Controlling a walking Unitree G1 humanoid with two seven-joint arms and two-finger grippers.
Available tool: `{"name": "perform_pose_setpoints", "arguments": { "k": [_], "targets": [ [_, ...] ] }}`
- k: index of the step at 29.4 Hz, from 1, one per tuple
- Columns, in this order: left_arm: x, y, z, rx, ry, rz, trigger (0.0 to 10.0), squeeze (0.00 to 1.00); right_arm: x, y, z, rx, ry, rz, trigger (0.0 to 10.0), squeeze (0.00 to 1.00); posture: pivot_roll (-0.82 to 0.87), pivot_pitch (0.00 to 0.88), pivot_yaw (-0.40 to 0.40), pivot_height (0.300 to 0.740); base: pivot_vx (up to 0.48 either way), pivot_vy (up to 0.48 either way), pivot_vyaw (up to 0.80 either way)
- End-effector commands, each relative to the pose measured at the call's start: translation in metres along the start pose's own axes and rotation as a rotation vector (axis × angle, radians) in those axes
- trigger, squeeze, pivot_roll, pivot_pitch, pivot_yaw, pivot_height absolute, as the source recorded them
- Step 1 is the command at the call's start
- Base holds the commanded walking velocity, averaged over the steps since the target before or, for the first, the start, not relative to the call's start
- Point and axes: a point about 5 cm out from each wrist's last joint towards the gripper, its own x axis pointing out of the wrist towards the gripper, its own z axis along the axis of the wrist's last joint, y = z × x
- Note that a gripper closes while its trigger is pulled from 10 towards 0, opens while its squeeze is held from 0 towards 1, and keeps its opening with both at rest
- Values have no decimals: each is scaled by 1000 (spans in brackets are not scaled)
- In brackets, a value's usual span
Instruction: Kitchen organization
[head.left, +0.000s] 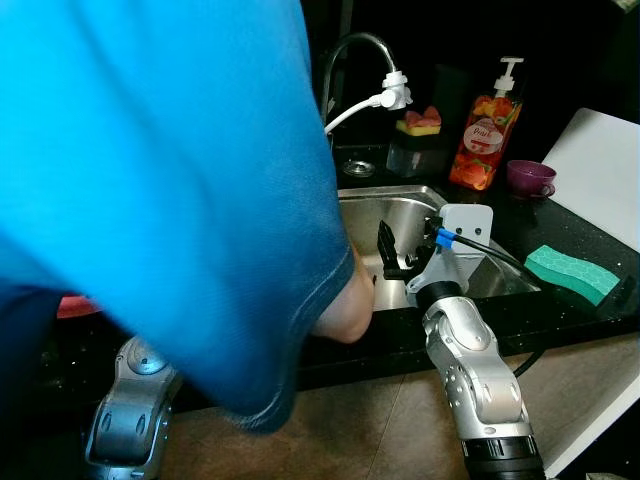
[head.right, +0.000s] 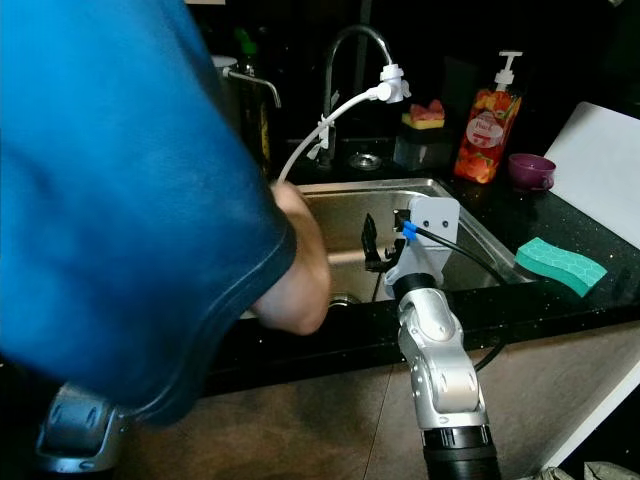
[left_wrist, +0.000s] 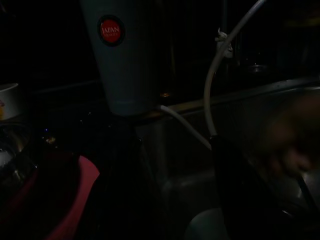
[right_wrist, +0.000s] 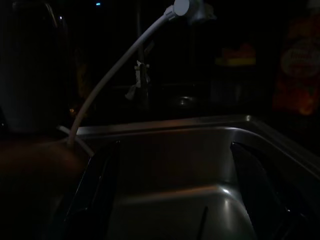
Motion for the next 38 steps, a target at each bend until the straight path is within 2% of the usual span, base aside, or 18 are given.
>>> {"name": "perform_pose_setpoints", "arguments": {
  "k": [1, 16, 38],
  "targets": [
    [2, -2, 2, -4, -18, -3, 10000, 0, 1, 0, 2, -2, -12, 2, 10000, 0, 77, 37, -48, 740, 0, 0, 0],
    [3, -1, 2, -1, -24, -3, 10000, 0, 3, 2, 3, -2, -18, 11, 10000, 0, 86, 6, -46, 740, 0, 0, 0],
    [3, -1, 2, -6, -26, 0, 10000, 0, 2, 1, 2, -3, -15, 9, 10000, 0, 78, 25, -48, 740, 0, 0, 0]
  ]
}}
